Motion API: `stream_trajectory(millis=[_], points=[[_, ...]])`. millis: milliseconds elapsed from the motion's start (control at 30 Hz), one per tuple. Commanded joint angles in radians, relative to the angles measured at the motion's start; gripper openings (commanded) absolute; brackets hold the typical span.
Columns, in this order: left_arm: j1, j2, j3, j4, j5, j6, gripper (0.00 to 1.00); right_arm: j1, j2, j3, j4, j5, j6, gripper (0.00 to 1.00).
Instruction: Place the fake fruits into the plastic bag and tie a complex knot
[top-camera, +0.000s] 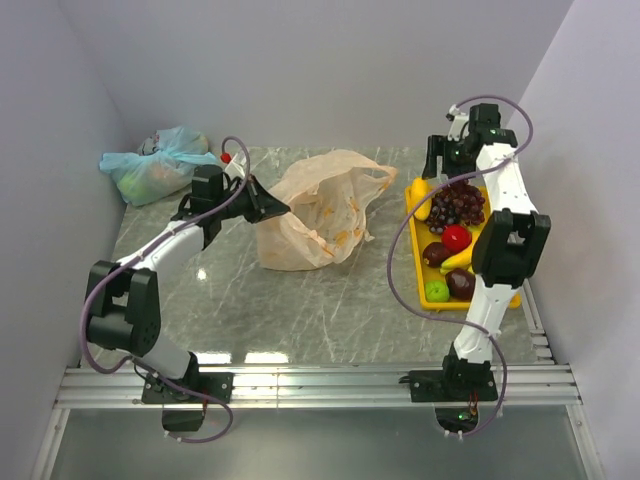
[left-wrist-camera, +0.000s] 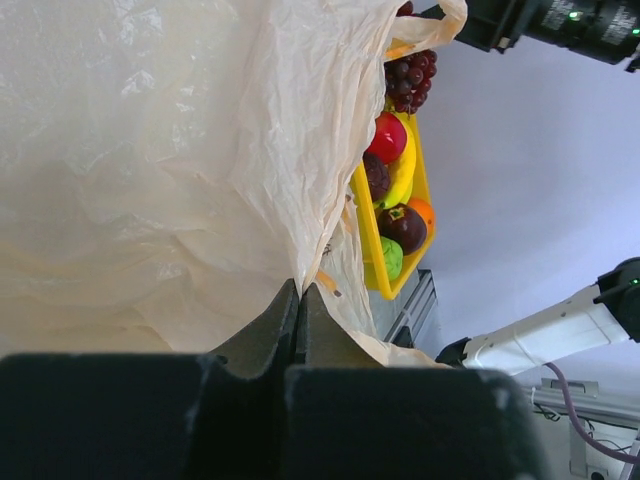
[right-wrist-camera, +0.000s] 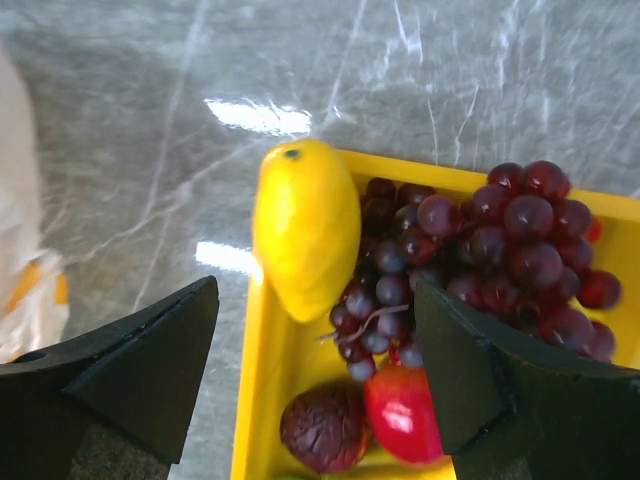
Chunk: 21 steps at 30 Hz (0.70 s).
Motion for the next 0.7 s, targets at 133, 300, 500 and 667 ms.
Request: stream_trajectory(millis=[133, 300, 500, 667], points=[[-0.005, 0.034, 0.076, 0.011, -0.008, 0.018, 0.0, 0.039, 0.072, 0.0, 0.049, -0.012, 0.045, 0.85], [-0.005, 0.033, 0.073, -0.005, -0.015, 0.027, 0.0, 0.064, 0.106, -0.05, 0.086, -0.015, 0.06, 0.81], [-0.005, 0.031, 0.069, 0.009, -0.012, 0.015, 0.0, 0.064, 0.124, -0.087, 0.109, 0.019, 0.074, 0.81], [-0.005, 0.031, 0.073, 0.004, -0.012, 0.016, 0.0, 0.064, 0.112, -0.121, 0.121, 0.046, 0.071, 0.77]])
